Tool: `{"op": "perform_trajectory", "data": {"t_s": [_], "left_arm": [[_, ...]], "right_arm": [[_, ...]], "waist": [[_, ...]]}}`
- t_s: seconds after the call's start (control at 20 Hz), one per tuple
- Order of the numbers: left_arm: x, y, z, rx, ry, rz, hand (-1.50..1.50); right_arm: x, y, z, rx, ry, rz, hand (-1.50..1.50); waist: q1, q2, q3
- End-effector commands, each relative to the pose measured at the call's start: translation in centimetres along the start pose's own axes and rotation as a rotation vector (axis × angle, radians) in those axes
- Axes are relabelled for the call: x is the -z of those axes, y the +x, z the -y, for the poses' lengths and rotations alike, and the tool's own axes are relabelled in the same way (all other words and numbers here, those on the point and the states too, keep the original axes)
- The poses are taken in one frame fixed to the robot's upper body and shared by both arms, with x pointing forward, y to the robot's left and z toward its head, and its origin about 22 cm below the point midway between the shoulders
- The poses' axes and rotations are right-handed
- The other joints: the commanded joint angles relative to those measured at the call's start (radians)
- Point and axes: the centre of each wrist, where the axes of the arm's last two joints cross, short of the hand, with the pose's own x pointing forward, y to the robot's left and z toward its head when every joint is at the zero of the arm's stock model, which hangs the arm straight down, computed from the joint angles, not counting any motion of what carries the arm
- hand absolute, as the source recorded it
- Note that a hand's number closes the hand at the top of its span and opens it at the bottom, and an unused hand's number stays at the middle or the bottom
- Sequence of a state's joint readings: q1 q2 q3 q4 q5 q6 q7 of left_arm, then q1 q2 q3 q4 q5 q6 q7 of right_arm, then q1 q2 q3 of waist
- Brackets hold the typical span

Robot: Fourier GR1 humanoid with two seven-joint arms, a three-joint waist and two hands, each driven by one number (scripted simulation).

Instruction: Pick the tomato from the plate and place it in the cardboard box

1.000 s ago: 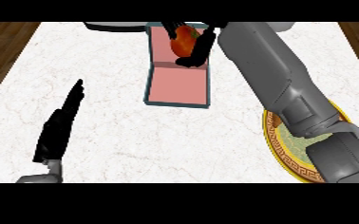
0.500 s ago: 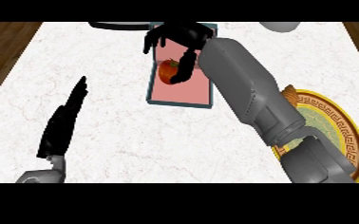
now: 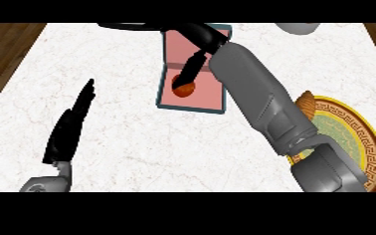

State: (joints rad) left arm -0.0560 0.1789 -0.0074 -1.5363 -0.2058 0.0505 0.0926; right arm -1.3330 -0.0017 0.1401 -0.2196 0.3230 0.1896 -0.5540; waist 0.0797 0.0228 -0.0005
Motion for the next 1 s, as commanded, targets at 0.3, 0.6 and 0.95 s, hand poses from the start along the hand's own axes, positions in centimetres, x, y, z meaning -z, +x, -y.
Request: {"op": "perform_trajectory", "data": {"t_s": [0.3, 0.6, 0.95], "left_arm": [[-0.8, -1.6, -1.1, -0.005, 0.005, -0.013, 0.00], [0.3, 0.7, -0.4, -0.014, -0.019, 0.026, 0.00], [0.8, 1.2, 0.1, -0.021, -0.017, 0.055, 0.00]], "right_arm": [[-2.5, 0.0, 6.9, 0.405, -0.259, 0.034, -1.50], [-7.4, -1.6, 12.2, 0.399, -0.455, -0.063, -1.50], [-14.2, -2.5, 17.8, 0.406, -0.523, -0.048, -1.50]], "waist": [[-0.011, 0.007, 0.000], [0.016, 0.027, 0.001], [0.032, 0.044, 0.004]]}}
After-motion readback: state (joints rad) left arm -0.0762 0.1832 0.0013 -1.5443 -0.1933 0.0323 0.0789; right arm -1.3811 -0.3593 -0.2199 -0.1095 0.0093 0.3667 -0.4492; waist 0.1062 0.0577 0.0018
